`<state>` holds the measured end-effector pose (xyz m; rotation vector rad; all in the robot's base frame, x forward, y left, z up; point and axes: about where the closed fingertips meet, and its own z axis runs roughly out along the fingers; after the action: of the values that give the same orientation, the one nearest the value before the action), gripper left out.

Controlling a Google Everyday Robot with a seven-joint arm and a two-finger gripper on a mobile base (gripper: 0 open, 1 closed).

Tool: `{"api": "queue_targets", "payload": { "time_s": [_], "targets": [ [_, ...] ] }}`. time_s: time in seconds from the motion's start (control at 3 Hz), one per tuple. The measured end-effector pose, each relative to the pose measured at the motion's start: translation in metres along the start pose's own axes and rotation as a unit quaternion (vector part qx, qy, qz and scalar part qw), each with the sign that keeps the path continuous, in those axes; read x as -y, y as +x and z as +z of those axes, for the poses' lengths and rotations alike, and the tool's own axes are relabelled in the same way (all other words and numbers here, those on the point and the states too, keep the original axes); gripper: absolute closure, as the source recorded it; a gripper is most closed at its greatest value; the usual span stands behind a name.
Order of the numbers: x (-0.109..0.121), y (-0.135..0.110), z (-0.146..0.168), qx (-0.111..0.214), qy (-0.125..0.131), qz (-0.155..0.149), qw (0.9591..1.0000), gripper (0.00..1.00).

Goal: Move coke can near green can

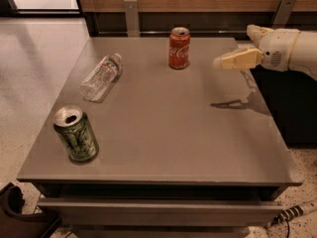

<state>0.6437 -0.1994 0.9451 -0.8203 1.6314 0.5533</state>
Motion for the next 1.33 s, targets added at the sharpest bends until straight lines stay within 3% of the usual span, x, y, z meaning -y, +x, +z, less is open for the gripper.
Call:
{"api": "queue_targets", "payload": {
  "time_s": [0.33, 0.67, 1.33],
  "targets": [
    [0.003, 0.004, 0.013, 0.007, -0.001, 0.004, 1.0000, 0.00],
    [0.013, 0.006, 0.052, 0.037, -0.014, 0.014, 0.9991, 0.00],
    [0.027, 0.010, 0.122, 0.065, -0.036, 0.020, 0.9971, 0.00]
  ]
}}
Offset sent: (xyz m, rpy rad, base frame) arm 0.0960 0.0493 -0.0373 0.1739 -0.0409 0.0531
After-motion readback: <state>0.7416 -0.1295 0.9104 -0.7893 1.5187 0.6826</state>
